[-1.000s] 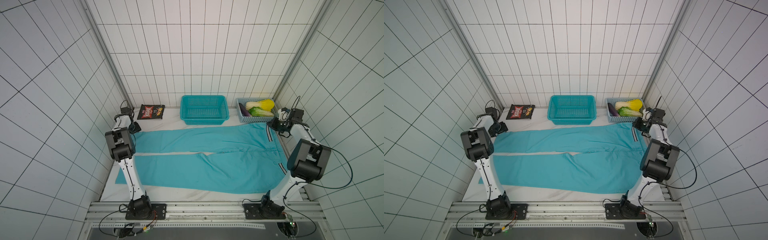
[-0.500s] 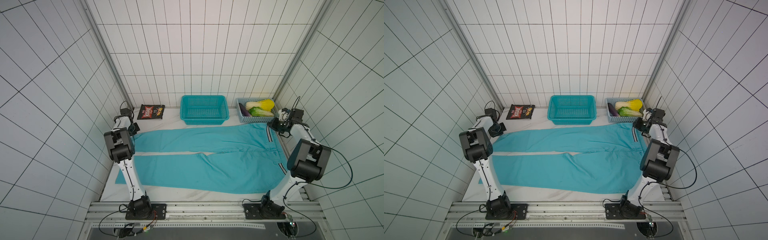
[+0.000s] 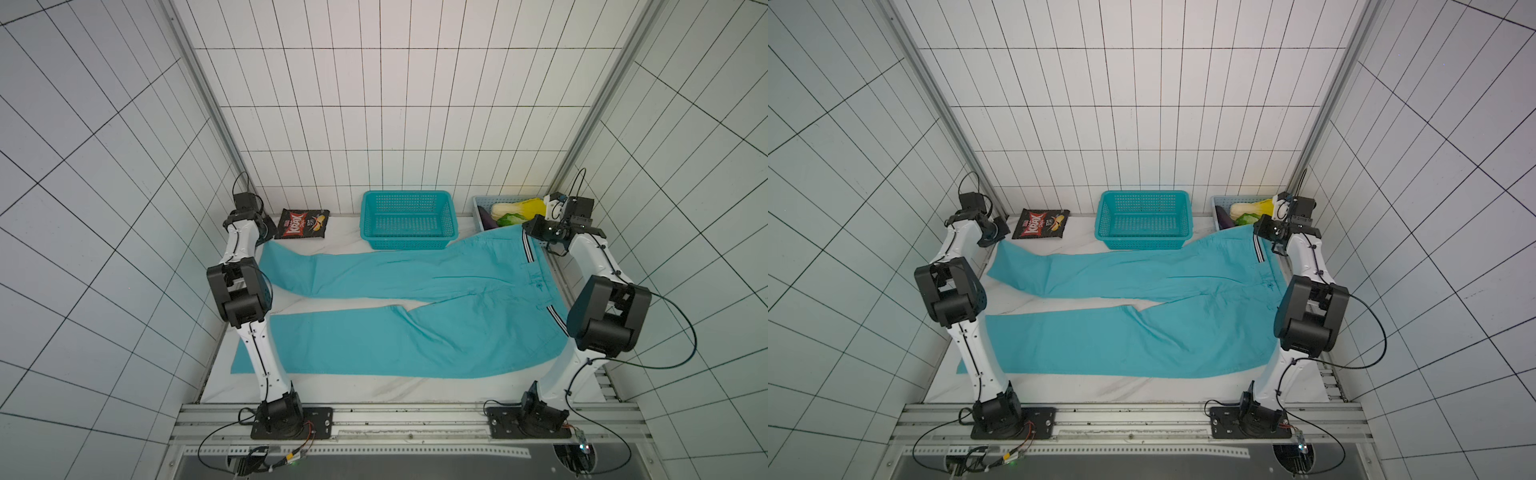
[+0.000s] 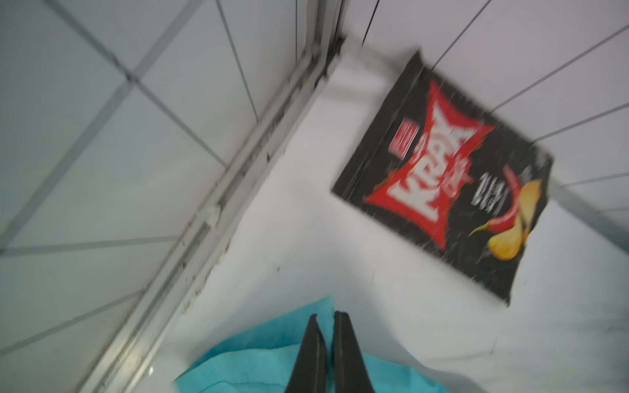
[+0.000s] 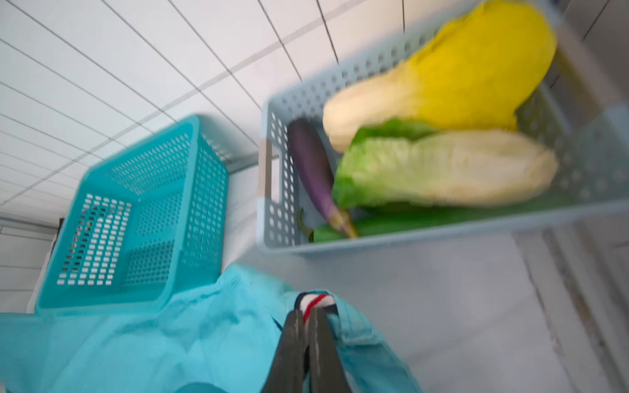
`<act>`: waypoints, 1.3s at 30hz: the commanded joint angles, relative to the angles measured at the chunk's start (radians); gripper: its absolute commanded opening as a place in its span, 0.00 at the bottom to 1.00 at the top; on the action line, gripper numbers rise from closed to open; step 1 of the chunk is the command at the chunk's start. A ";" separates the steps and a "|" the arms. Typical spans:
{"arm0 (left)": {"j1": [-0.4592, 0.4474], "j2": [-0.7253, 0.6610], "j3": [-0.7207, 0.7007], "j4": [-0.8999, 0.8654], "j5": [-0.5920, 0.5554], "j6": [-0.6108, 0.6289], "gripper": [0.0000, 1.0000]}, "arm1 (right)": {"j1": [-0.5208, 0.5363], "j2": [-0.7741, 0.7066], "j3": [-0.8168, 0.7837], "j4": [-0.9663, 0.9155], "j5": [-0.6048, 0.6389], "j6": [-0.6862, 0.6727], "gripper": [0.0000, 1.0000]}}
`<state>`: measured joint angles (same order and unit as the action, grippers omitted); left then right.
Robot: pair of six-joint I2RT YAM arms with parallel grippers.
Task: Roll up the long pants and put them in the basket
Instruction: Fold the long pant at the center of the board.
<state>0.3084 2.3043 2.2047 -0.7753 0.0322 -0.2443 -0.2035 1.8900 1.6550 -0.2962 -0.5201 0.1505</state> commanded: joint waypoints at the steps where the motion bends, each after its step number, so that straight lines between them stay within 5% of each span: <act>1: -0.013 0.108 0.392 -0.069 -0.018 -0.033 0.00 | -0.027 0.065 0.223 0.102 -0.014 0.064 0.00; 5: 0.002 -0.003 0.330 -0.019 -0.070 -0.086 0.00 | -0.089 0.039 0.248 0.105 -0.026 0.137 0.00; 13: 0.032 -0.451 -0.474 0.323 -0.058 -0.116 0.00 | -0.167 -0.154 -0.108 0.202 -0.053 0.151 0.00; 20: 0.082 -0.573 -0.791 0.442 -0.084 -0.147 0.00 | -0.194 -0.152 -0.166 0.189 -0.082 0.159 0.00; 25: 0.068 -0.384 -0.476 0.316 -0.056 -0.128 0.00 | -0.158 -0.064 -0.015 0.187 -0.105 0.210 0.00; 33: -0.072 0.160 0.648 0.009 -0.107 -0.119 0.00 | -0.140 0.008 0.066 0.267 -0.056 0.343 0.00; 36: -0.089 0.136 0.541 0.221 -0.034 -0.260 0.00 | -0.139 -0.001 0.046 0.294 -0.028 0.356 0.00; 39: -0.135 0.110 0.542 0.234 -0.052 -0.236 0.00 | -0.150 -0.007 0.039 0.312 -0.037 0.357 0.00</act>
<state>0.1936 2.4477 2.7239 -0.6079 -0.0170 -0.4377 -0.3382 1.8870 1.6661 -0.0727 -0.5823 0.4725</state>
